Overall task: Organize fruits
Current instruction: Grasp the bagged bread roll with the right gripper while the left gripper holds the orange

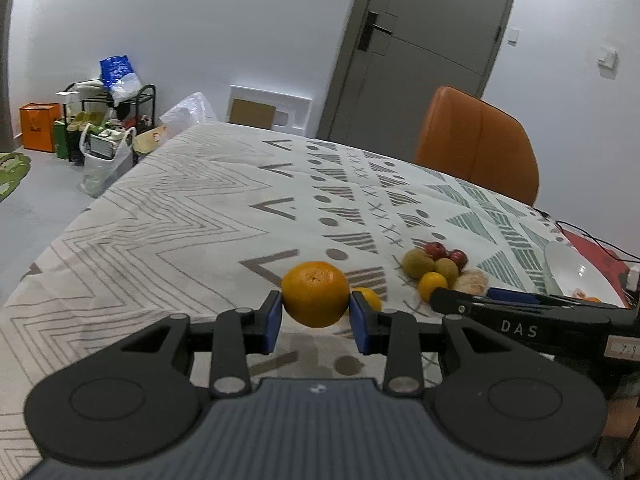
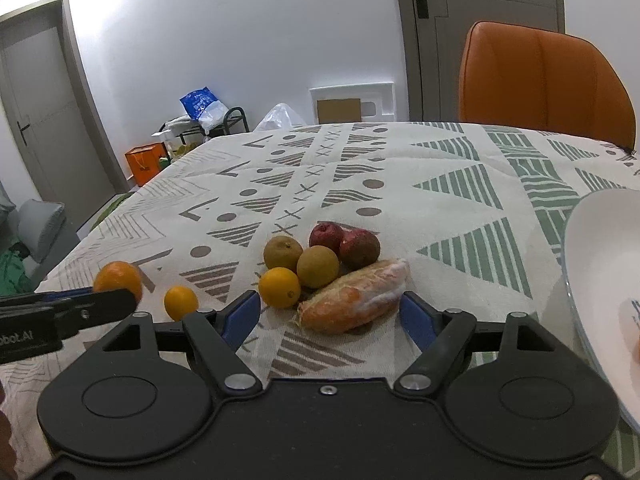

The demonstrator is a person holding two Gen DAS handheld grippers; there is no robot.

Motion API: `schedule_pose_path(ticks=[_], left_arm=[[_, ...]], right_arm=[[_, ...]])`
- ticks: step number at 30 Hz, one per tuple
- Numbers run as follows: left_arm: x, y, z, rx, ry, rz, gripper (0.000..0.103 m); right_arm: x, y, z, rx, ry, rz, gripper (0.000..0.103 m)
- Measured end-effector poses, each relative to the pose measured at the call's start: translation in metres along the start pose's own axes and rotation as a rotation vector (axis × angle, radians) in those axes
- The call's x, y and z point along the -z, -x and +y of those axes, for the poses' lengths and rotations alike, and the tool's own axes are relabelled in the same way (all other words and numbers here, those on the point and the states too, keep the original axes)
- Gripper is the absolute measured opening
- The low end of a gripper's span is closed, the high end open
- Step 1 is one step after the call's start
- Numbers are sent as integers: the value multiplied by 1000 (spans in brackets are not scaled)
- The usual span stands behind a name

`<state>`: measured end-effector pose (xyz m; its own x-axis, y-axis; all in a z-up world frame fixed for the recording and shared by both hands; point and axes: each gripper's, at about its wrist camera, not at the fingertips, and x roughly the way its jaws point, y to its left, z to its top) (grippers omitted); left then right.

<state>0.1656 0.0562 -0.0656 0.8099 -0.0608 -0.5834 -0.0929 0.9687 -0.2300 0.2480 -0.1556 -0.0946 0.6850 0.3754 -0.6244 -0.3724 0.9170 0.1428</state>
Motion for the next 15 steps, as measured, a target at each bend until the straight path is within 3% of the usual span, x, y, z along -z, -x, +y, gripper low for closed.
schedule_pose_path(ticks=[6,8,10,15], left_arm=[[-4,1,11,-52,15,-21,35],[-5,1,14,-66,23,-21,35],[-5,0,16,-76,27,-21,35],[-6,1,13,-79,21,-26,35]], right_arm=[[-2,-5,2,20,22,-1,78],[-3,-6,3,40,34,-4,72],[-2,-5,4,67,51,-8,54],[-3,1,-3,47,33,-7,43]])
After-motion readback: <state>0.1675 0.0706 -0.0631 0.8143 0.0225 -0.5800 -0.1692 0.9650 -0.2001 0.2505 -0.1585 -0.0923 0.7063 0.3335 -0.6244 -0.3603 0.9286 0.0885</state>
